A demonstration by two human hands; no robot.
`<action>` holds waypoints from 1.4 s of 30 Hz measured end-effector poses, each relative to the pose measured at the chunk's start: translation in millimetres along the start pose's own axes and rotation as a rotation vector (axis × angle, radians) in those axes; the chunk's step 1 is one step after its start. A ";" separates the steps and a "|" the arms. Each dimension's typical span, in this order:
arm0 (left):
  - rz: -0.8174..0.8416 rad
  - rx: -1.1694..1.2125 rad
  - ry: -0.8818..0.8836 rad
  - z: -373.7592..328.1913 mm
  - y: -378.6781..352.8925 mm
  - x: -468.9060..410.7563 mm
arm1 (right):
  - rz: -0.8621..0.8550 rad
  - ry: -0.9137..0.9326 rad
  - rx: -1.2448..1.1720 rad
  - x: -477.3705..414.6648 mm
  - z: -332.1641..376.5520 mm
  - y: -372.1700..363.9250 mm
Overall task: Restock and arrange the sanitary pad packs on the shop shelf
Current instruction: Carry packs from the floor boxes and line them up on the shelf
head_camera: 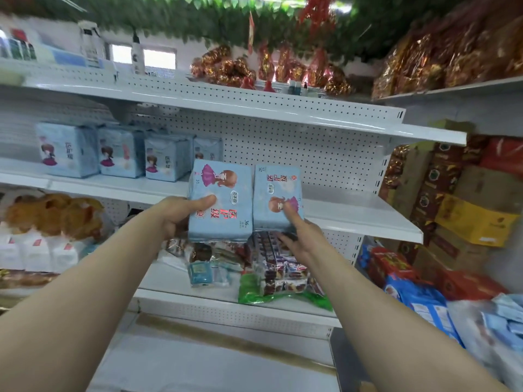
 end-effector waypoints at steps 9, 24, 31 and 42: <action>-0.071 0.044 -0.099 -52.4 66.3 -72.2 | 0.068 0.010 -0.001 -96.6 -22.9 -69.6; -0.150 0.080 -0.067 -96.1 141.5 -147.0 | -0.015 -0.075 0.205 -194.7 -84.9 -128.9; -0.048 0.044 -0.080 -109.8 176.3 -180.4 | -0.149 -0.058 0.264 -194.2 -102.1 -142.2; 0.172 -0.082 -0.114 -132.5 224.0 -213.7 | -0.470 0.032 0.814 -188.9 -96.3 -136.6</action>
Point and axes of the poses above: each hand's wrist, its own x-axis away from the middle knuckle, its own y-axis out of the back of the hand, z = x × y, the point moved 7 cm from there along -x, towards the middle knuckle, and after that the axes turned 15 degrees about y, right-handed, at the moved point
